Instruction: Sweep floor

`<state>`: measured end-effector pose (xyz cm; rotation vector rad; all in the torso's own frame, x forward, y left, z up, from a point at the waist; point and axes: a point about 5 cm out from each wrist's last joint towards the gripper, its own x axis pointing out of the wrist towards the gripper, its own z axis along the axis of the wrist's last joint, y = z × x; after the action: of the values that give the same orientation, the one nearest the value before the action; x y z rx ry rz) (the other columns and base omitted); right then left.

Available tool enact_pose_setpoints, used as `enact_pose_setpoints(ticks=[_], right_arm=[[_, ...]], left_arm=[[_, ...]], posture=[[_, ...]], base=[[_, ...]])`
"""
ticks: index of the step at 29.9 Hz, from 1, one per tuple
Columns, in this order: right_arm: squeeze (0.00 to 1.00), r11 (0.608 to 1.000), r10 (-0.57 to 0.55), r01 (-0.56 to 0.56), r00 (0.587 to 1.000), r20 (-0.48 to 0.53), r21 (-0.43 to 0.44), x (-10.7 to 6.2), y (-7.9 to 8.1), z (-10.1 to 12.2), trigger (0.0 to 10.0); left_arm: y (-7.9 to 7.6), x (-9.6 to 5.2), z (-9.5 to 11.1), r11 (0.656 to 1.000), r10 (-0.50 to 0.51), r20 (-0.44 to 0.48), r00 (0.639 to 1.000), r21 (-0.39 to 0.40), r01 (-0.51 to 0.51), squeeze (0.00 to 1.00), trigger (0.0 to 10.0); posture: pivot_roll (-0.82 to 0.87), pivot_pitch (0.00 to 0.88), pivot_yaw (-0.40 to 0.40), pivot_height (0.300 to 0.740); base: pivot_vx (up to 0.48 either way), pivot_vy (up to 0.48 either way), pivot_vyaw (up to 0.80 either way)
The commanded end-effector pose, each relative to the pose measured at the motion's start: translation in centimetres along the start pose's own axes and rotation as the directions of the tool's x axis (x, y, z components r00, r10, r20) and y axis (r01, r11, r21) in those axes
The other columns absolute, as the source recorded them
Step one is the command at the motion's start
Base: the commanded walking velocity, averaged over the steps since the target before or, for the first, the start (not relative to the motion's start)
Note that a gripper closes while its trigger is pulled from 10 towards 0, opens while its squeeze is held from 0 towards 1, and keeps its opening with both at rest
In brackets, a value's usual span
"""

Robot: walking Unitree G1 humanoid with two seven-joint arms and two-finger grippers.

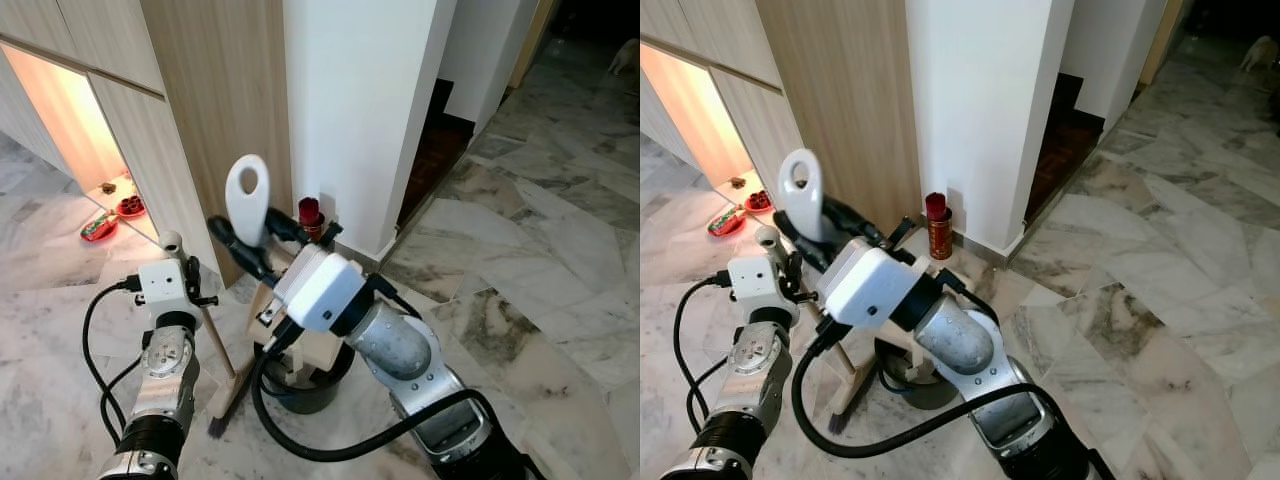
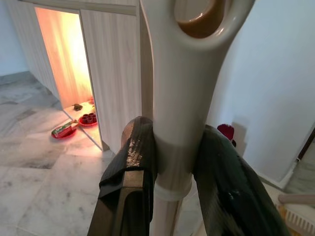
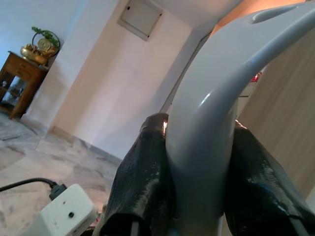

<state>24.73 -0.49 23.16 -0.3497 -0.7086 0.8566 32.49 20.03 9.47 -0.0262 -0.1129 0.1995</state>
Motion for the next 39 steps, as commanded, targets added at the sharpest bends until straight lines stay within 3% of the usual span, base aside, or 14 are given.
enact_pose_setpoints(ticks=[1,6,8,12,16,20,39], right_arm=[[0.0,0.999,0.008,-0.006,0.998,0.055,-0.037,0.3,-0.1,1.2,10.0],[0.0,0.989,-0.075,0.086,0.993,0.095,-0.118,0.6,-1.5,1.8,10.0],[0.0,0.993,-0.065,0.073,0.994,0.083,-0.089,0.6,-1.5,1.6,10.0],[0.0,0.998,0.052,-0.051,0.998,0.037,-0.035,0.3,0.1,0.9,10.0],[0.0,0.999,0.036,-0.034,0.998,0.045,-0.042,0.3,0.2,1.0,10.0],[0.0,0.998,-0.023,0.026,0.998,0.052,-0.06,0.6,-0.9,1.1,10.0],[0.0,0.998,-0.008,0.011,0.999,0.045,-0.068,0.5,-0.8,1.0,10.0]], left_arm=[[-0.4,0.4,1.3,1.0,-0.013,0.068,0.998,-0.015,0.014,0.0,10.0],[-0.4,0.4,1.3,1.0,-0.011,0.07,0.997,-0.015,0.012,0.0,10.0],[-0.4,0.4,1.3,1.0,-0.013,0.069,0.998,-0.016,0.014,0.0,10.0],[-0.5,0.4,1.2,1.0,-0.015,0.066,0.998,-0.017,0.016,0.0,10.0],[-0.5,0.5,1.3,1.0,-0.013,0.068,0.998,-0.018,0.015,0.0,10.0],[-0.5,0.5,1.3,1.0,-0.013,0.068,0.998,-0.017,0.014,0.0,10.0],[-0.5,0.5,1.3,1.0,-0.013,0.069,0.998,-0.018,0.014,0.0,10.0]], posture=[[0.03,0.022,-0.003,0.74],[0.03,0.024,-0.004,0.74],[0.03,0.023,-0.004,0.74],[0.03,0.021,-0.005,0.74],[0.03,0.021,-0.005,0.74],[0.03,0.019,-0.004,0.74],[0.03,0.016,-0.008,0.74]], base=[[0.0,0.0,0.0],[0.0,0.0,0.0],[0.0,0.0,0.0],[0.0,0.0,0.0],[0.0,0.0,0.0],[0.0,0.0,0.0],[0.0,0.0,0.0]])
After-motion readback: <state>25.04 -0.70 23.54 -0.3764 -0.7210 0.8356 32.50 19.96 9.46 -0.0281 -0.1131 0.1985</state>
